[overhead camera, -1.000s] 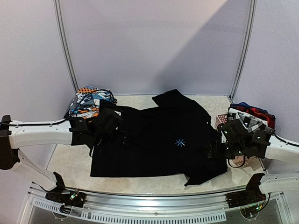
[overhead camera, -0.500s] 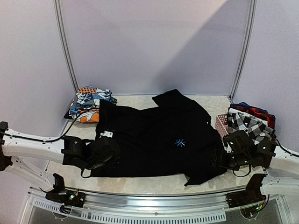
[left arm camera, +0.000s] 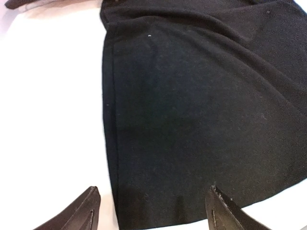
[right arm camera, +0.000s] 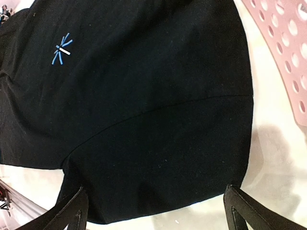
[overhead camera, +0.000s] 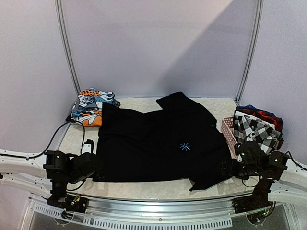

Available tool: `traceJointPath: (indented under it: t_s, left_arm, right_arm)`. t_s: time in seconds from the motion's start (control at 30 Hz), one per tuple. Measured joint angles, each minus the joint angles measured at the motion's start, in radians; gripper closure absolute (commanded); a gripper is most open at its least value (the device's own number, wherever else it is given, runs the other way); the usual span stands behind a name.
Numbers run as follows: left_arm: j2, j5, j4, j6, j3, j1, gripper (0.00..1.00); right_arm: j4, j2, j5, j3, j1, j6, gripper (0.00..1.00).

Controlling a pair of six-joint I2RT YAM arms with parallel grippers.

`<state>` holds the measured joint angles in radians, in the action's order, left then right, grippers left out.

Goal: Fold and stack the mixed laundry pile
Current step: Pick up the flattened T-shirt from the center of the board.

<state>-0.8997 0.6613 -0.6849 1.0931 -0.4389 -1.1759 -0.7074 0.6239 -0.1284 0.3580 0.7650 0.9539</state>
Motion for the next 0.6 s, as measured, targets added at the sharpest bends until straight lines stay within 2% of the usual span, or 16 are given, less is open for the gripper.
traceJointPath:
  t_s: [0.23, 0.47, 0.6]
  left_arm:
    - [-0.089, -0.064, 0.018, -0.048, -0.001, 0.117, 0.23]
    - [-0.175, -0.166, 0.014, -0.074, -0.033, 0.148, 0.24]
    - [-0.198, -0.179, -0.016, -0.061, -0.055, 0.149, 0.30]
  right_arm:
    - [-0.013, 0.037, -0.050, 0.013, 0.000, -0.004, 0.01]
    - [-0.065, 0.173, -0.124, 0.069, 0.000, 0.042, 0.01]
    - [-0.071, 0.238, -0.134, 0.072, 0.000, 0.051, 0.01]
